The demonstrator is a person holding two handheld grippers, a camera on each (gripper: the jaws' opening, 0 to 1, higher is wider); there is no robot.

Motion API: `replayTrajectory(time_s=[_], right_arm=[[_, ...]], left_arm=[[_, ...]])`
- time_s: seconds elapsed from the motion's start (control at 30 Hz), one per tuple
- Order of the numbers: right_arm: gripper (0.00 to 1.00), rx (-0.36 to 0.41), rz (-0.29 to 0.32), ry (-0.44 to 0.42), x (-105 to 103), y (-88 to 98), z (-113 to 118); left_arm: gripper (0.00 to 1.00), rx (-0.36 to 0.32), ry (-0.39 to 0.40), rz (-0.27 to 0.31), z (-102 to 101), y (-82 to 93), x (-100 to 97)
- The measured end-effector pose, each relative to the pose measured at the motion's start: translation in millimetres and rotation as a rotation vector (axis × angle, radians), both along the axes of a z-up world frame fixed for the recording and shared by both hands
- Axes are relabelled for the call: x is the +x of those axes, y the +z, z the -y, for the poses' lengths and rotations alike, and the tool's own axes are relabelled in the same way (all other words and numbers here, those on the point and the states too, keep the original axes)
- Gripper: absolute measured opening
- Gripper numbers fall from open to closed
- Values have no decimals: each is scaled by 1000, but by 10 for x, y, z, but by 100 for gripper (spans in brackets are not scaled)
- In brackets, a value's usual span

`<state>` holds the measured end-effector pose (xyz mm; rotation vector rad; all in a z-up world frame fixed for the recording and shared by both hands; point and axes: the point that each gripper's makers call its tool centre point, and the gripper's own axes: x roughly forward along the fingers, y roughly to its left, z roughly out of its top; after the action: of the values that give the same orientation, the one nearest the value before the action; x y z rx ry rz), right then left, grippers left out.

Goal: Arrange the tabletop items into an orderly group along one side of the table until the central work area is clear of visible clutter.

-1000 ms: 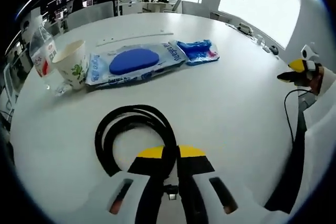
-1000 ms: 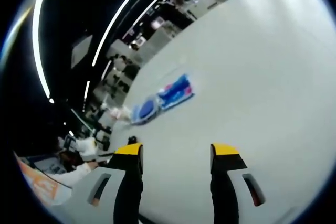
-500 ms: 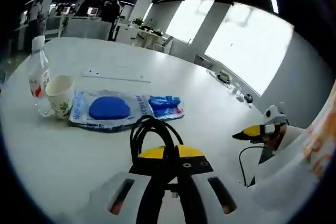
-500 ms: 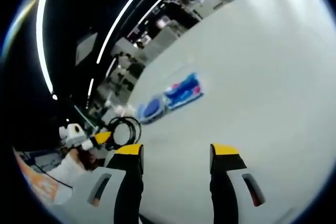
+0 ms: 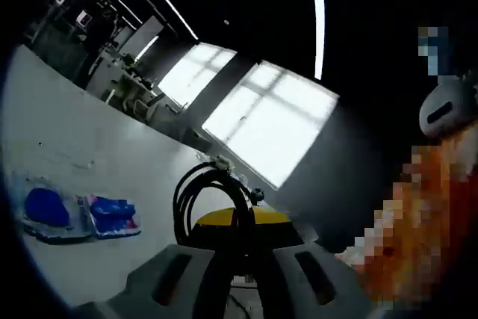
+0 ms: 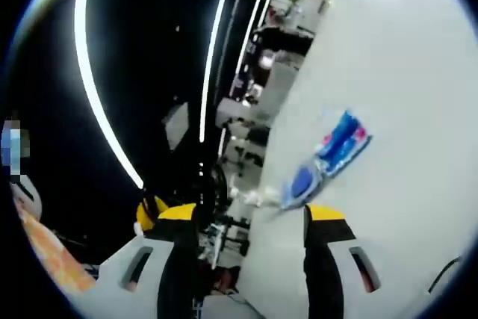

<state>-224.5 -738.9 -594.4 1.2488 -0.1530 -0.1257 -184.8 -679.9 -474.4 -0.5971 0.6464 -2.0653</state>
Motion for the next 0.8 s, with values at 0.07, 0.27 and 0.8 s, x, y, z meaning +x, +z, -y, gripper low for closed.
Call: replayTrajectory(time_s=[0.07, 0.27, 0.8], right_arm=[[63, 45, 69, 1, 69, 112, -23], [60, 99, 272, 95, 203, 488, -208], [9, 251, 339, 183, 262, 544, -346]], left_arm=[[3, -47, -43, -50, -24, 155, -90], [3, -75, -41, -94, 27, 225, -126], [3, -33, 51, -222, 15, 5, -13]])
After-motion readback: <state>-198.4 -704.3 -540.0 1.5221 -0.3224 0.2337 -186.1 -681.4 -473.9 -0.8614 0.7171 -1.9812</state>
